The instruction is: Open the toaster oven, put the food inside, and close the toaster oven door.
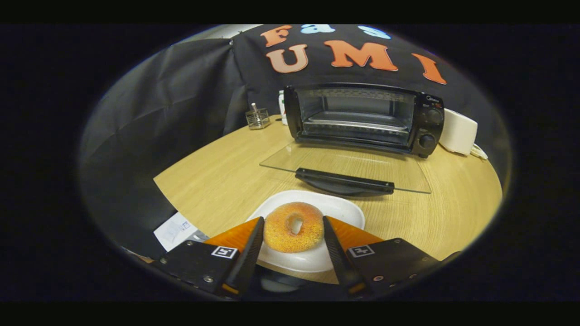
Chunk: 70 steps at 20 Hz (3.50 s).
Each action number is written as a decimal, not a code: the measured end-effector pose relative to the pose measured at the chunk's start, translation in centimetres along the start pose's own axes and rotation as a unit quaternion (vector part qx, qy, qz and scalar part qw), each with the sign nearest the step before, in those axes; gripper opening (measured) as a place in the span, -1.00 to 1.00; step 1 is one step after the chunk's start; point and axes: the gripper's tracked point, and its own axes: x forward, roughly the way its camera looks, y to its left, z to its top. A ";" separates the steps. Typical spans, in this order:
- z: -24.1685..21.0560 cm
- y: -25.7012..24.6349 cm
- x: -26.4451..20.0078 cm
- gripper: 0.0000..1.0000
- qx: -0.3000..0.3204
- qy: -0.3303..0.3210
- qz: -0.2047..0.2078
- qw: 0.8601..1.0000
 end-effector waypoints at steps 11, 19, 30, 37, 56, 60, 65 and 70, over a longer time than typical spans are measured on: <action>13.0 -2.7 3.5 0.42 0.244 -0.132 0.042 0.960; 18.5 -5.9 7.4 0.42 0.378 -0.187 0.038 0.906; 21.7 -10.4 12.8 0.41 0.416 -0.204 -0.021 0.886; 22.7 -12.2 15.2 0.41 0.344 -0.212 -0.082 0.911; 16.7 -7.2 6.7 0.97 0.162 -0.153 -0.117 0.968; 12.6 -5.1 4.4 0.97 0.148 -0.121 -0.104 0.976; 7.6 -4.8 3.2 0.96 0.143 -0.066 -0.119 0.980; 4.6 -5.6 2.4 0.93 0.139 -0.031 -0.139 0.980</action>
